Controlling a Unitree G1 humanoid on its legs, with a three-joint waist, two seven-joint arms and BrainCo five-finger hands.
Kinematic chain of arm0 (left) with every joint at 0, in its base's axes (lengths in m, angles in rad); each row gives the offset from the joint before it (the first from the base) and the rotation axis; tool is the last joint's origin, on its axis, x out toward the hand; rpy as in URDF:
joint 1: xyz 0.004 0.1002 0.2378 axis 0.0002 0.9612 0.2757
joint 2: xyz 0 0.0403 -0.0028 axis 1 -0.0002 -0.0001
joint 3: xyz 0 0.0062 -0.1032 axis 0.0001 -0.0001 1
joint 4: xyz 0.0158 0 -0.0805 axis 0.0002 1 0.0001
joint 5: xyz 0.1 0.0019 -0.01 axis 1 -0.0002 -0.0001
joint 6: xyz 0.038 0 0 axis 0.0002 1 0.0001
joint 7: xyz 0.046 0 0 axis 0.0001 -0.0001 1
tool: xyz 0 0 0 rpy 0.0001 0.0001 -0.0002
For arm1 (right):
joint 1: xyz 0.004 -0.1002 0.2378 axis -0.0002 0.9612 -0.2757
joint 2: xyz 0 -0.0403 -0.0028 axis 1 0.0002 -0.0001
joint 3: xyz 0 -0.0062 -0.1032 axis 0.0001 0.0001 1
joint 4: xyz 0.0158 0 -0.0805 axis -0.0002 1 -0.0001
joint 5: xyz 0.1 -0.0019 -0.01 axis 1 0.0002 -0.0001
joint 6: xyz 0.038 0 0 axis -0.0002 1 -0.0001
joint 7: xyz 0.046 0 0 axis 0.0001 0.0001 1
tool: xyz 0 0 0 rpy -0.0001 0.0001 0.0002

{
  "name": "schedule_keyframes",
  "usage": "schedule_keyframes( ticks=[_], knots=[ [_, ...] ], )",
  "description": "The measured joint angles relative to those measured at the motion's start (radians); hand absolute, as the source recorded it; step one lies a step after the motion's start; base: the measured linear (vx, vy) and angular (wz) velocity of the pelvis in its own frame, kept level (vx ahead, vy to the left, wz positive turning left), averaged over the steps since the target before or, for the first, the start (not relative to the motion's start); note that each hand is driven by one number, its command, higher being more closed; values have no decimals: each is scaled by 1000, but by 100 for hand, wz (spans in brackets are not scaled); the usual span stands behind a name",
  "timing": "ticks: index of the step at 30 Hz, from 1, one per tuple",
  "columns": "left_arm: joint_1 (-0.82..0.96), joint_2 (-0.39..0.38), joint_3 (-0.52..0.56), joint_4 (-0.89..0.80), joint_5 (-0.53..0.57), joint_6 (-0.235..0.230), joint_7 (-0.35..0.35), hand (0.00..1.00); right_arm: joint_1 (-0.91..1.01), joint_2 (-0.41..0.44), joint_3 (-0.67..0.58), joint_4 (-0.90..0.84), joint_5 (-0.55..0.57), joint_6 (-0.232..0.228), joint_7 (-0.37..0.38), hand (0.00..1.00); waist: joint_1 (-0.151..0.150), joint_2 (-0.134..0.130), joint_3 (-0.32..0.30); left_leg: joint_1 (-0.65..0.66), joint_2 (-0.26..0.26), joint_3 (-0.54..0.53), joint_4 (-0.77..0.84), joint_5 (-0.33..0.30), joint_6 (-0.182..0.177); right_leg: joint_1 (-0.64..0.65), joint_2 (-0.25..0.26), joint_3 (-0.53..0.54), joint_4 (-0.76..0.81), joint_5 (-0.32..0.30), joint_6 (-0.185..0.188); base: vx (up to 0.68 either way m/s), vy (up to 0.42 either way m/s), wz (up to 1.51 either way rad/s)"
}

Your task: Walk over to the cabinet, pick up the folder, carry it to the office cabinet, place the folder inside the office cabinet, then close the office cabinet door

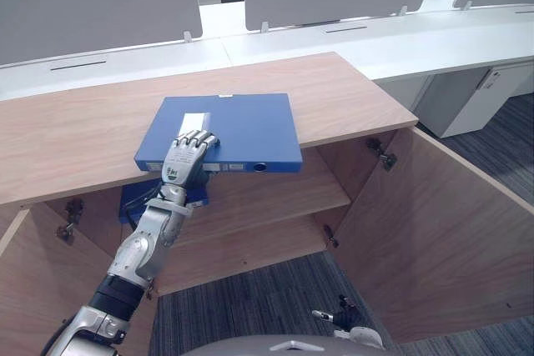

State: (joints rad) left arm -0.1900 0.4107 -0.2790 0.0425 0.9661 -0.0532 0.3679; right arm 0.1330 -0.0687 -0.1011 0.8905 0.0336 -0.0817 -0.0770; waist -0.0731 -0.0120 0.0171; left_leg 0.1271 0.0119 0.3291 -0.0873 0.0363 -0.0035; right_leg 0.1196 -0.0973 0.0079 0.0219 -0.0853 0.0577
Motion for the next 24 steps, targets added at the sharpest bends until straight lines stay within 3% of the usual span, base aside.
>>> schedule_keyframes(
  ticks=[14, 24],
  knots=[
    [-26, -12, 26, 4, -22, -1, 41, 100, -4, -1, -2, 12, 8, 0, -2, 0, -10, -7, 3, 16, 0, 2, 0, -5, 0, 18, 0, 2, -6, 0, 0, -6, -6, -1],
    [122, -97, 112, -265, -158, -16, 72, 100, 1, -1, 0, 11, 9, -1, -35, 0, 0, -5, 3, 14, 3, 1, 0, -5, -1, 14, 0, 11, 6, 7, 10, 2, -2, -1]
  ],
)
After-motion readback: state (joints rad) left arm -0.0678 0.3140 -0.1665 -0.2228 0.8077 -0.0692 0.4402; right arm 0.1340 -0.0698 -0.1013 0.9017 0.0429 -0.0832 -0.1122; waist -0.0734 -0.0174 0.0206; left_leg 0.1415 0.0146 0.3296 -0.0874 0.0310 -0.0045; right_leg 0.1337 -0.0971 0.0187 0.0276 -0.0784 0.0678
